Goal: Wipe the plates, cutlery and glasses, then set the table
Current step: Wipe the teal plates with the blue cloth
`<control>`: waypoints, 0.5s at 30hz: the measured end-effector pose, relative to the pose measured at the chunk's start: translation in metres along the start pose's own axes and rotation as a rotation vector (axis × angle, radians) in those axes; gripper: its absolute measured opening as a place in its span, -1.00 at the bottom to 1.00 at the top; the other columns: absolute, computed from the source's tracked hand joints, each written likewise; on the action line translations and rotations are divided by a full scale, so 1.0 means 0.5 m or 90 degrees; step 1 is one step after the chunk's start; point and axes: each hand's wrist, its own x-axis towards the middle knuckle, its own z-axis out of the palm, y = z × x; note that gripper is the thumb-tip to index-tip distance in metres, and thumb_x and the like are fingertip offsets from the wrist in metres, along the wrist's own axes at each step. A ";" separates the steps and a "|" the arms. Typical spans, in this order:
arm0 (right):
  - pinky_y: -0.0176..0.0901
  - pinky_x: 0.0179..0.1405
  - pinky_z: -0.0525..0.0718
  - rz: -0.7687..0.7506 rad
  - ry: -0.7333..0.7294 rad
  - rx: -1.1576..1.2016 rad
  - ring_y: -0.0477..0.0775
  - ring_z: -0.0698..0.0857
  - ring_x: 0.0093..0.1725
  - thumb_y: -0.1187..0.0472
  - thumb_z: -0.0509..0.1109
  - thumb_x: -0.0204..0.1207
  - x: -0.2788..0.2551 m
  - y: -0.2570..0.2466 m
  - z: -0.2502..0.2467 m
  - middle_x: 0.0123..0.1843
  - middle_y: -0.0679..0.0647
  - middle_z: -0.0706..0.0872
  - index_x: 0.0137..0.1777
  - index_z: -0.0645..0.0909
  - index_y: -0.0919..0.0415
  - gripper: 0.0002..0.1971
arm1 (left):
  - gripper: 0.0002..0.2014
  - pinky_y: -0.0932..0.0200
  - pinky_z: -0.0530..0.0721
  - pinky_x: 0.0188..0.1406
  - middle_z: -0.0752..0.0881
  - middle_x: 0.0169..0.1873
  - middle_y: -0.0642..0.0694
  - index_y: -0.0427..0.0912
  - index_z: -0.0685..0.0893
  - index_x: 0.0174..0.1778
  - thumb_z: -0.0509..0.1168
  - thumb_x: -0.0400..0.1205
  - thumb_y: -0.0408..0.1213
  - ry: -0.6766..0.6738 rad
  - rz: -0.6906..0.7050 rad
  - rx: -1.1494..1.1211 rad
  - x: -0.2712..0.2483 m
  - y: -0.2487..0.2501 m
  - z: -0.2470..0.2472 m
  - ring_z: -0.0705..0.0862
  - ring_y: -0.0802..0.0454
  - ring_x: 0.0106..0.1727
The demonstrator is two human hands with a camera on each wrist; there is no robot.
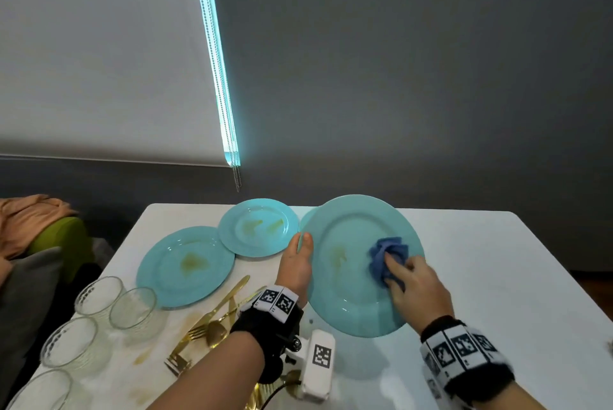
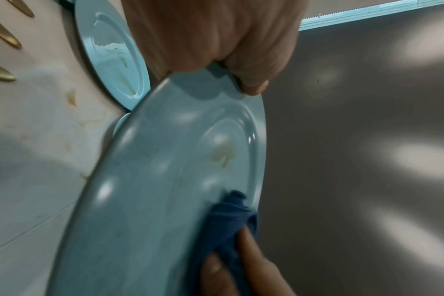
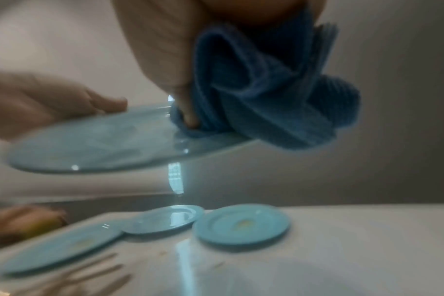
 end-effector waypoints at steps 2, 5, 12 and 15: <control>-0.31 -0.48 0.55 -0.171 -0.139 -0.013 0.07 0.71 -0.29 0.06 0.32 0.31 -0.030 0.002 0.006 -0.20 0.01 0.64 0.12 0.64 -0.25 -0.64 | -0.66 -0.26 0.55 0.36 0.65 0.28 -0.16 -0.03 0.61 0.19 0.16 0.65 0.08 0.012 0.010 0.014 0.003 -0.010 0.006 0.63 -0.18 0.31; -0.30 -0.16 0.46 -0.210 -0.290 -0.067 0.01 0.66 0.06 0.03 0.21 0.50 -0.032 0.037 -0.018 0.03 -0.05 0.57 0.26 0.55 -0.38 -0.62 | -0.62 -0.26 0.56 0.36 0.68 0.26 -0.11 -0.03 0.61 0.24 0.17 0.62 0.10 0.013 0.013 0.022 -0.002 -0.019 0.007 0.65 -0.13 0.29; -0.18 -0.42 0.63 -0.025 0.005 0.005 0.19 0.71 -0.21 0.15 0.36 0.33 -0.006 0.026 -0.002 -0.19 0.11 0.64 0.11 0.67 -0.15 -0.66 | -0.54 -0.24 0.55 0.38 0.61 0.36 -0.14 -0.15 0.48 0.44 0.15 0.68 0.02 0.008 -0.015 0.012 -0.004 -0.031 0.056 0.62 -0.13 0.34; -0.35 -0.43 0.49 -0.241 -0.213 -0.054 0.00 0.70 -0.26 0.08 0.31 0.35 -0.041 0.017 0.006 -0.24 -0.10 0.51 0.18 0.58 -0.29 -0.60 | -0.56 -0.23 0.56 0.37 0.63 0.32 -0.16 -0.16 0.52 0.38 0.15 0.68 0.03 0.012 -0.015 0.026 0.009 -0.029 0.051 0.63 -0.15 0.31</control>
